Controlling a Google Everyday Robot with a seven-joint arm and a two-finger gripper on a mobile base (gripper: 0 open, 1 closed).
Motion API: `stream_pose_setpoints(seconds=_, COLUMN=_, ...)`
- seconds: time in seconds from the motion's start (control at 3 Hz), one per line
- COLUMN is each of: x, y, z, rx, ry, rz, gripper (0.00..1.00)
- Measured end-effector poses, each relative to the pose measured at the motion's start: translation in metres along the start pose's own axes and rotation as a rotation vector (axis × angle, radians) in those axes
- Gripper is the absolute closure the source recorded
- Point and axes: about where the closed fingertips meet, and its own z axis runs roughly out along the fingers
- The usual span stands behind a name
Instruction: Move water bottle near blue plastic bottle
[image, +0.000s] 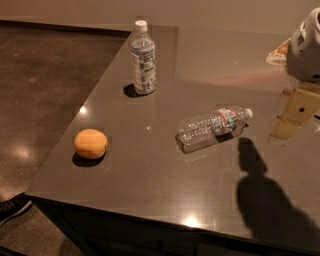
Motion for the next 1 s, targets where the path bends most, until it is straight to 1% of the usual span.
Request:
stream_pose_setpoints(seconds=0.33, x=0.0, y=0.0, z=0.0, rx=0.0, ry=0.0, rz=0.0, gripper=0.0)
stream_pose_setpoints(seconds=0.67, x=-0.01, y=-0.005, z=0.002, rx=-0.005, ry=-0.011, rz=-0.04, gripper=0.0)
stream_pose_setpoints(seconds=1.0, x=-0.028, y=-0.016, z=0.019, rx=-0.02, ry=-0.01, rz=-0.112, gripper=0.0)
